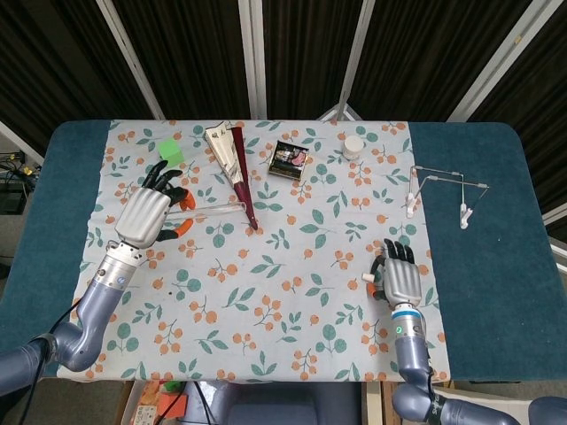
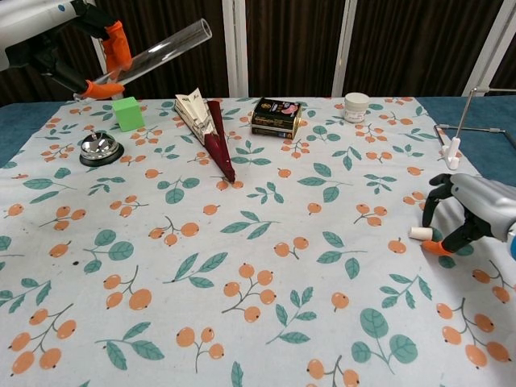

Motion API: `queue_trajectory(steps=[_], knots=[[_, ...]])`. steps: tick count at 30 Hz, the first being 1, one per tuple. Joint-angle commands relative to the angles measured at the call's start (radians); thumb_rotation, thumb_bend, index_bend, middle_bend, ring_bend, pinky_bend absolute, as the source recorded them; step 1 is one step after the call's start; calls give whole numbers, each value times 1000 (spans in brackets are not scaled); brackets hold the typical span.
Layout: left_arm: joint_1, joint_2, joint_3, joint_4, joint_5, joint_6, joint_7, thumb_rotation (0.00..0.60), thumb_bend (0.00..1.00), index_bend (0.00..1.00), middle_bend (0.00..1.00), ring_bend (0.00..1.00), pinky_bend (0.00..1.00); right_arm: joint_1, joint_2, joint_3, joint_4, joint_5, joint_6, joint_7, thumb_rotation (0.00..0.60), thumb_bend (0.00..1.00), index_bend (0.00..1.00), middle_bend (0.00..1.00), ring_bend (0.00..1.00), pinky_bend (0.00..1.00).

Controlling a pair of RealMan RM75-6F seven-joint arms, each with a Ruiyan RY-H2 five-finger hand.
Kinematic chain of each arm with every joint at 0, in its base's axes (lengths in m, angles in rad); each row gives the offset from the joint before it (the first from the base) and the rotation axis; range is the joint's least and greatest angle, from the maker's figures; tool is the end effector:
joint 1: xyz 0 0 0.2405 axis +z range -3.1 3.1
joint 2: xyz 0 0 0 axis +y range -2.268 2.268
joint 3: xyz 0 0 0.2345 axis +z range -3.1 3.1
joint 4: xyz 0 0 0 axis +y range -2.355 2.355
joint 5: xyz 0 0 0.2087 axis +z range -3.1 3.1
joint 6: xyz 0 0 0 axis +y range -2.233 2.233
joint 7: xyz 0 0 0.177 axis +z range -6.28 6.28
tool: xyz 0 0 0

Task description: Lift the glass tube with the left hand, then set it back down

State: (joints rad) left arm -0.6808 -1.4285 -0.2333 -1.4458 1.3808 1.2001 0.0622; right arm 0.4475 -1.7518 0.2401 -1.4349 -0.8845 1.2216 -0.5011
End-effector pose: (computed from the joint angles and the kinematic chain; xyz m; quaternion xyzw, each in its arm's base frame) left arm -0.1168 0.3768 0.0631 -0.6709 -0.3035 -0.5165 0.4371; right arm -0.2180 -0.3099 -0.0382 0.5684 -0.5221 0.3145 0.5526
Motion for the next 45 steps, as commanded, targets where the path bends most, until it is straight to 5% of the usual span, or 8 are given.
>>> queue_trajectory(steps=[1, 24, 37, 45], knots=[[-1, -1, 0, 1, 0, -1, 0, 600, 534, 631, 671, 169, 0, 3, 0, -1, 2, -6, 0, -1, 600, 311, 522, 113, 0, 0], [-3, -2, -1, -7, -6, -2, 10, 600, 534, 631, 671, 169, 0, 5, 15, -9, -9, -36, -8, 22, 600, 429, 643, 177, 0, 5], [-35, -45, -5, -10, -17, -47, -6, 600, 534, 633, 671, 174, 0, 46, 97, 31, 0, -258, 43, 137, 600, 433, 663, 198, 0, 36], [-71, -142, -24, 96, 1, -50, -129, 600, 534, 636, 675, 193, 0, 89, 158, 71, 41, -357, 58, 191, 600, 433, 664, 202, 0, 36]])
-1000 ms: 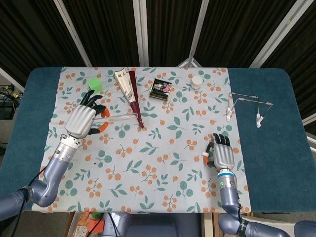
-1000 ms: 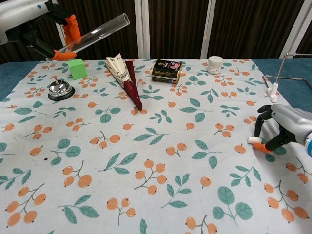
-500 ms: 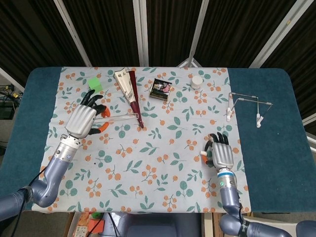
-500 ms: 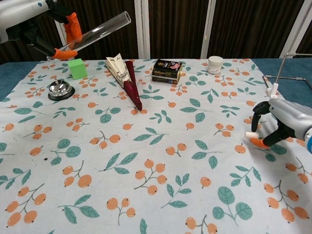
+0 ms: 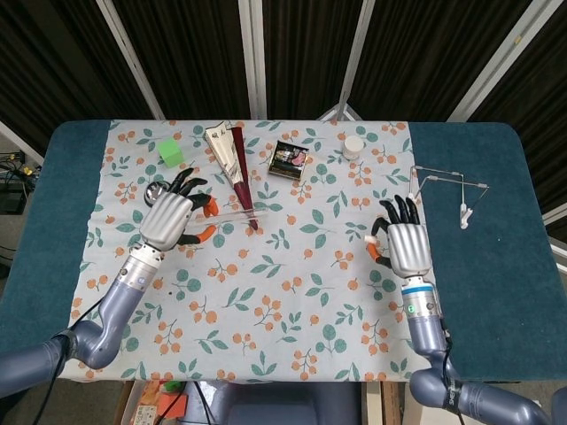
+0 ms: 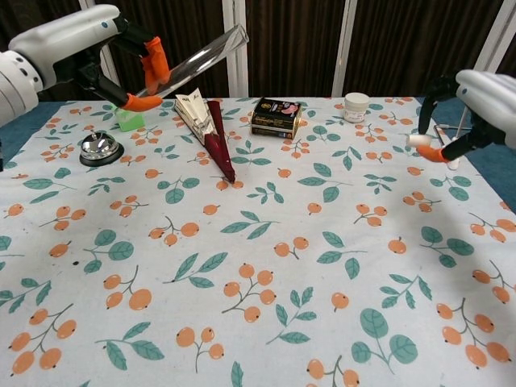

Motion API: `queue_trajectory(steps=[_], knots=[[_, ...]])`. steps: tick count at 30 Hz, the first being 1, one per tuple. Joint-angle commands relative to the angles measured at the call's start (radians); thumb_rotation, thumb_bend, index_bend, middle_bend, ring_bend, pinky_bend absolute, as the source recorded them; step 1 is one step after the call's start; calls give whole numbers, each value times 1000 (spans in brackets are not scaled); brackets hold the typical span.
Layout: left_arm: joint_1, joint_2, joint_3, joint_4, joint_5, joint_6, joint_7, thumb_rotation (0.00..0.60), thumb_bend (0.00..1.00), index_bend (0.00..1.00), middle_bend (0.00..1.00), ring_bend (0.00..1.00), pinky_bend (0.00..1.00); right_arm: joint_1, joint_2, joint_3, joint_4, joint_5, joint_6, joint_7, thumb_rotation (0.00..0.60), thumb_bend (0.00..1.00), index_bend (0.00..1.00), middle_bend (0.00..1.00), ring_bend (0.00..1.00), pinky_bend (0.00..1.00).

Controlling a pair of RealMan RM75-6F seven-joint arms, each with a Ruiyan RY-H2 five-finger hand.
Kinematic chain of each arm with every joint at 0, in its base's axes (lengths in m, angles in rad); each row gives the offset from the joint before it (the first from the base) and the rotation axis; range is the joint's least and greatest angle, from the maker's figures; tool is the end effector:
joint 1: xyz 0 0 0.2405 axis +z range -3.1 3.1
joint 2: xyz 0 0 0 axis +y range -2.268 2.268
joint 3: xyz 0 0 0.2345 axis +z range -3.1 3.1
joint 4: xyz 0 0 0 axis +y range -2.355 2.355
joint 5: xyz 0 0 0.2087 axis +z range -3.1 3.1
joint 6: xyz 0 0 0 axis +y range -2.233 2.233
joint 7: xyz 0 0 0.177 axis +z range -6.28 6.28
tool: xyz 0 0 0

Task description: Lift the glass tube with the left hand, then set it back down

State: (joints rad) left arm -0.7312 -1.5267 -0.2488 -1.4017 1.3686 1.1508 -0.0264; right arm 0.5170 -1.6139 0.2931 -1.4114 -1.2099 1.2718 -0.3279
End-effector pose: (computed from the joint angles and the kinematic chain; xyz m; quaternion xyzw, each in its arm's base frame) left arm -0.0936 0.3799 0.0305 -0.6642 -0.3507 -0.5396 0.3804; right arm -0.1733 -0.3553 0.0345 0.5953 -0.3718 0.4503 0.5519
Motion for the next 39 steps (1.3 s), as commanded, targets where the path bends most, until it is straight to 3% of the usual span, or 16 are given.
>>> queue_trajectory(steps=[1, 5, 16, 33, 39], knots=[[-26, -53, -9, 66, 18, -1, -50, 600, 534, 636, 675, 193, 0, 24, 25, 22, 22, -38, 8, 23, 600, 433, 664, 202, 0, 36], [-69, -111, -12, 146, 28, -38, -93, 600, 534, 636, 675, 193, 0, 65, 71, 53, 47, -103, 17, 38, 600, 433, 664, 202, 0, 36], [-105, -194, -17, 229, 6, -67, -95, 600, 534, 637, 675, 201, 0, 107, 114, 54, 94, -179, 30, 78, 600, 433, 664, 203, 0, 36], [-126, -197, -38, 185, -42, -98, -41, 600, 534, 640, 676, 201, 0, 206, 153, -60, 254, -481, 94, 85, 600, 433, 675, 210, 0, 36], [-124, -195, -48, 166, -73, -104, -16, 600, 533, 640, 677, 201, 0, 235, 131, -64, 287, -503, 105, 81, 600, 432, 675, 209, 0, 36]])
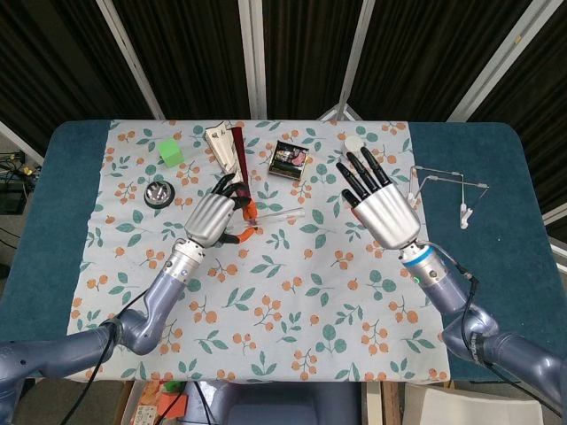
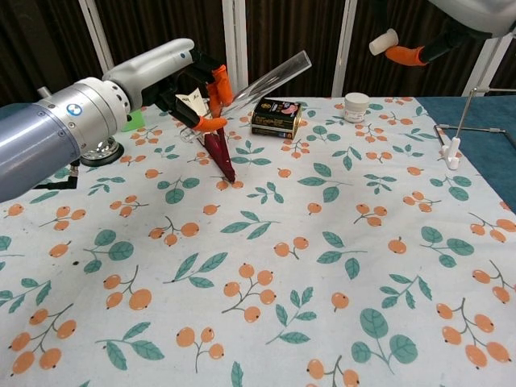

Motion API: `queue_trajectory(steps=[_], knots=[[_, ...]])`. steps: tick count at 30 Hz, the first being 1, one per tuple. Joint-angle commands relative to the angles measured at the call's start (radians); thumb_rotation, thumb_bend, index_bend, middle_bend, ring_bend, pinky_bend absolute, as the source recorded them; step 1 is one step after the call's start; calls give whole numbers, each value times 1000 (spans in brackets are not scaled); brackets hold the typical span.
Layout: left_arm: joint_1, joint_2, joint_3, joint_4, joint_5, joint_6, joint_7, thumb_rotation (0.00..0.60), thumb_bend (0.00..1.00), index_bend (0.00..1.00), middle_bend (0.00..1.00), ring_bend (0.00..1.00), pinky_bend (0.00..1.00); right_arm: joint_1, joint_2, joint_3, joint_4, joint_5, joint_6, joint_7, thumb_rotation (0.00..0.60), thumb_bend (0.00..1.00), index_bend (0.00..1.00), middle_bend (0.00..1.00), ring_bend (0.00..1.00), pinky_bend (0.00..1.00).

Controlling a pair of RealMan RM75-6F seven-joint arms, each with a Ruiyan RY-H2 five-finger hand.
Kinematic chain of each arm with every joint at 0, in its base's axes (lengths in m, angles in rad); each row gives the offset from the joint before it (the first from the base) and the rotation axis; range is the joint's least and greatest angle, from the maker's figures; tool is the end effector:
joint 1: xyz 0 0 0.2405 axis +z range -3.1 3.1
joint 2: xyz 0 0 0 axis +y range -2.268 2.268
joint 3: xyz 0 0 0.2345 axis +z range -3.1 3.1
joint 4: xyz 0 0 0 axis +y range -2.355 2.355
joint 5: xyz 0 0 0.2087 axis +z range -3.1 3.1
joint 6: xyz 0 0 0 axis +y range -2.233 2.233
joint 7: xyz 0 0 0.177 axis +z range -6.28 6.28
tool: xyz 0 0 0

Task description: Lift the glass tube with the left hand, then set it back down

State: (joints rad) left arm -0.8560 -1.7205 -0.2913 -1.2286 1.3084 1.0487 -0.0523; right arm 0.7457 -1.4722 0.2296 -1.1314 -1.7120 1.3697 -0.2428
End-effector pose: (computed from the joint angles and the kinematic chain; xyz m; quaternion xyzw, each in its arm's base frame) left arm -0.0551 0.3968 -0.0252 -0.6706 -0.3826 -0.5364 0.3407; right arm -0.0955 -0.3874 0.0864 0.7128 0.0045 0.4921 0.4997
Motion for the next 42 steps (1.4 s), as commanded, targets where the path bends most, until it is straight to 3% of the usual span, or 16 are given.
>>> queue_trajectory(steps=[1, 19, 42], knots=[[2, -2, -7, -11, -19, -3, 13, 600, 533, 640, 677, 201, 0, 8, -14, 0, 8, -1, 8, -7, 600, 432, 675, 210, 0, 36], [-3, -51, -36, -53, -104, 16, 119, 600, 533, 640, 677, 208, 3, 33, -47, 15, -29, 28, 21, -67, 600, 432, 685, 215, 0, 36], [1, -71, -43, -71, -127, 32, 139, 600, 534, 642, 681, 208, 15, 43, -74, 6, -57, 63, 5, -125, 600, 432, 685, 215, 0, 36]])
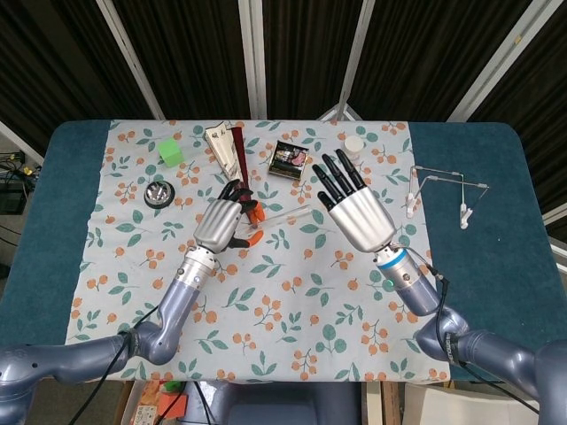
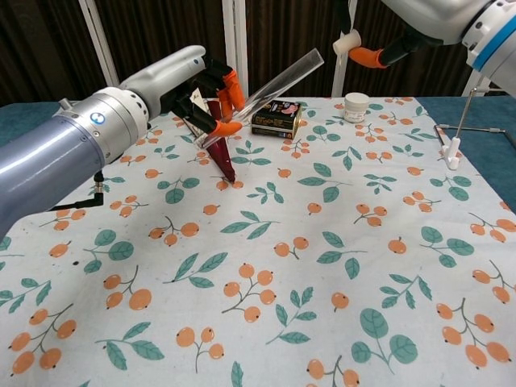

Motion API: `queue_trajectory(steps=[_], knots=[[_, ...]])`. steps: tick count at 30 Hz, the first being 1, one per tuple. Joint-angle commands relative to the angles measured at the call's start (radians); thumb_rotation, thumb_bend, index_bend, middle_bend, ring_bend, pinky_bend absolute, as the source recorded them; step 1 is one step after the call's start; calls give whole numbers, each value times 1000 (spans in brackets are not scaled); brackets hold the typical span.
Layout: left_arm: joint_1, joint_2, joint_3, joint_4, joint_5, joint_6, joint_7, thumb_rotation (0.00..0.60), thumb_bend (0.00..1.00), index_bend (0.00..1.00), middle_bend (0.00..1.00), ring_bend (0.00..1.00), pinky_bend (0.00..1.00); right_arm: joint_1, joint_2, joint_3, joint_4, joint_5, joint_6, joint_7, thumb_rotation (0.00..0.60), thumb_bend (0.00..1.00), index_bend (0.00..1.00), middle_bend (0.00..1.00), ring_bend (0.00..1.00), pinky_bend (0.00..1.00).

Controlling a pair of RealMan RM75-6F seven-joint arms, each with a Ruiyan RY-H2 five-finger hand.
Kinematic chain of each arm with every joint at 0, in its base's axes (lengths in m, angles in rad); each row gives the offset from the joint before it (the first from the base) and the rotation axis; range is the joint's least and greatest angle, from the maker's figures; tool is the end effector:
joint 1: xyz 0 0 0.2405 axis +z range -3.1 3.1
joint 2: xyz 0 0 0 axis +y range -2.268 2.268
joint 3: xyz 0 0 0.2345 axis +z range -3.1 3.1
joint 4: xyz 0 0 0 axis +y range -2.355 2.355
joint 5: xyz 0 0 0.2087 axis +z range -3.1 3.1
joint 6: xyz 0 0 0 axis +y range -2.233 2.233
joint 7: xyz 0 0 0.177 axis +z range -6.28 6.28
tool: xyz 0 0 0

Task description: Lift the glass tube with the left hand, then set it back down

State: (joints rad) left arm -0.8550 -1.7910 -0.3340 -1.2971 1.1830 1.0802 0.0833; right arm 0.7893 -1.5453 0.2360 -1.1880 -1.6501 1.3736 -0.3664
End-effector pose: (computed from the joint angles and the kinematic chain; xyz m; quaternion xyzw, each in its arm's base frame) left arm -0.0393 0.3858 -0.0387 -0.6402 -0.4197 -0.5392 0.3512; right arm -0.0657 -0.3817 0.0645 0.6987 0.0001 0.5075 0.5043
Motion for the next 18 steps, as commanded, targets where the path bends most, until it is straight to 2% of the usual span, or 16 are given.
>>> queue_trajectory(steps=[1, 18], knots=[[0, -1, 0, -4, -3, 1, 5, 600, 534, 642, 682, 208, 15, -1, -1, 0, 0, 2, 2, -2, 600, 433, 685, 215, 0, 36], [0, -4, -7, -34, -24, 4, 42, 600, 534, 642, 682, 209, 15, -6, -1, -3, -7, 14, 9, -5, 600, 433, 685, 215, 0, 36]])
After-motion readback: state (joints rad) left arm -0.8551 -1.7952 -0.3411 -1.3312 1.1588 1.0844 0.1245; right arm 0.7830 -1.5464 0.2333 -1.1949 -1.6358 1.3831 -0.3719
